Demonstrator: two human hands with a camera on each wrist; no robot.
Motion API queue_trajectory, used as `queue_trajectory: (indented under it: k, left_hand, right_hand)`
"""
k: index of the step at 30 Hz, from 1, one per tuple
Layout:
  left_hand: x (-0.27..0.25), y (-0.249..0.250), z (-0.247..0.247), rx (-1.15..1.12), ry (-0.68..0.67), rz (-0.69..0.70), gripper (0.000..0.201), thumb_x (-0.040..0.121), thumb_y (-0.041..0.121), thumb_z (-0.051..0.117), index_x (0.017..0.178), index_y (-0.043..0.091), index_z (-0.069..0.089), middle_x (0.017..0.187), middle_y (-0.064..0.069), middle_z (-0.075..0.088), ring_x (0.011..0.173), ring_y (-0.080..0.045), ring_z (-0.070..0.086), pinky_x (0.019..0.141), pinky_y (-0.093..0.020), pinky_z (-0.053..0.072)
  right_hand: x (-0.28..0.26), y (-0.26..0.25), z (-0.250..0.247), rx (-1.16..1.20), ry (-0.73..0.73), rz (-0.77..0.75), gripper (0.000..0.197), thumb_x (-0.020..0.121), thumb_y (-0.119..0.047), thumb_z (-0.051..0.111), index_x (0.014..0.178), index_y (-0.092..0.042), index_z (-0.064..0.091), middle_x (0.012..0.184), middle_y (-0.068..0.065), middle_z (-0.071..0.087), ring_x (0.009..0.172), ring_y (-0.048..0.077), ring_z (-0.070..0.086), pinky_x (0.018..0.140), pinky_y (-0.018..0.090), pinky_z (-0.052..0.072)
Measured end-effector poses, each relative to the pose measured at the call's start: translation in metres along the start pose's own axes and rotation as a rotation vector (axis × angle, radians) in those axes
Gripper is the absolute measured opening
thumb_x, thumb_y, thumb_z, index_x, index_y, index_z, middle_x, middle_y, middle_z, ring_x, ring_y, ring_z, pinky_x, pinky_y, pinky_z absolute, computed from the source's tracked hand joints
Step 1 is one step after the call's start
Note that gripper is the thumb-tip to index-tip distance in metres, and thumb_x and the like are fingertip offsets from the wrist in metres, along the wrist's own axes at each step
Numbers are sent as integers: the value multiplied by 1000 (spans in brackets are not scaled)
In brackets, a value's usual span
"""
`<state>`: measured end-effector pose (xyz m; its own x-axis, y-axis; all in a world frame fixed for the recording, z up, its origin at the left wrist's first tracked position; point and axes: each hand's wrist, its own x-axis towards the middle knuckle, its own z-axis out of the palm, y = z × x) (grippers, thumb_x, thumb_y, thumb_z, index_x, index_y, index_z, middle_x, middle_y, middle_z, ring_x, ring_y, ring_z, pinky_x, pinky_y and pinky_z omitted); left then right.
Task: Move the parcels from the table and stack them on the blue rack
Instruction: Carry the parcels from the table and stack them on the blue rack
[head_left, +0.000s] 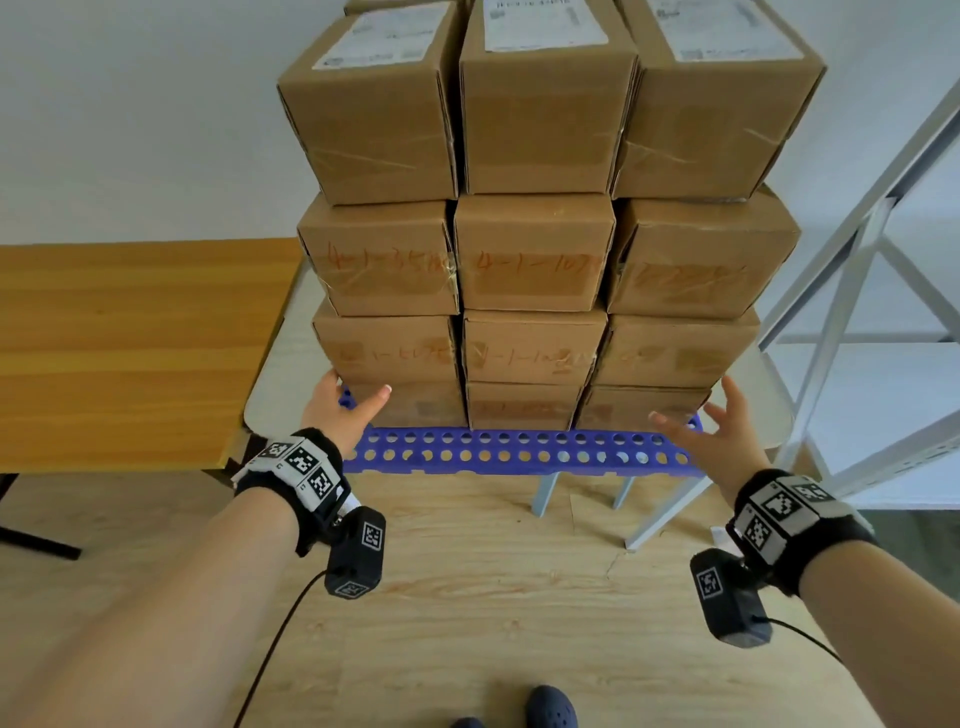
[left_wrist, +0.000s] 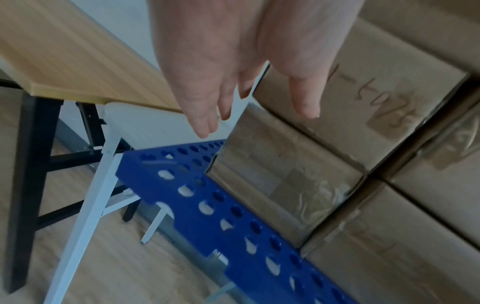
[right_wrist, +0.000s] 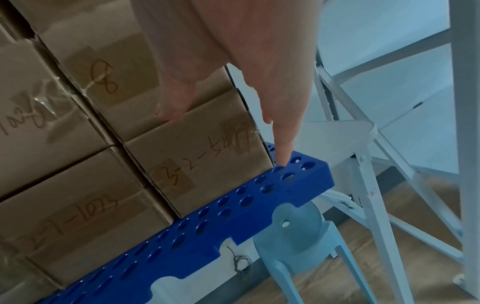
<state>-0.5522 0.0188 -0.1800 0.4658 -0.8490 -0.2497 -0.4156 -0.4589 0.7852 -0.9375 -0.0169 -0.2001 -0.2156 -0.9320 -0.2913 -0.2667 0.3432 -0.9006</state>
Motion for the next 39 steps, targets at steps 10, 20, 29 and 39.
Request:
queue_trajectory:
  k: [10, 20, 29, 39]
  left_hand:
    - [13, -18, 35, -20, 55, -106, 69, 85, 40, 63, 138, 7, 31, 135, -12, 43, 122, -31, 45, 79, -30, 40]
    - [12, -18, 35, -12, 50, -104, 64, 85, 41, 63, 133, 10, 35, 133, -10, 45, 118, -28, 48, 89, -31, 43]
    - [13, -24, 37, 11, 17, -100, 73, 84, 44, 63, 139, 9, 30, 144, -9, 39, 133, -24, 37, 106, -38, 33]
    - [15, -25, 38, 35, 11, -109, 78, 84, 46, 62, 141, 6, 27, 146, -13, 36, 133, -27, 37, 106, -40, 34]
  right_hand:
    - [26, 14, 20, 126, 19, 15, 63, 76, -22, 76, 126, -21, 37, 113, -4, 53, 105, 21, 57, 84, 47, 54]
    - [27, 14, 21, 111, 28, -19, 50, 77, -25, 75, 113, -27, 39, 96, -17, 54, 98, 19, 57, 88, 50, 53]
    - [18, 32, 23, 87, 51, -66, 72, 70, -32, 80, 131, -24, 42, 121, 2, 61, 110, 14, 59, 93, 48, 51]
    - [20, 30, 24, 55, 53, -69, 67, 72, -32, 79, 128, -26, 43, 116, 2, 63, 107, 14, 60, 94, 49, 50]
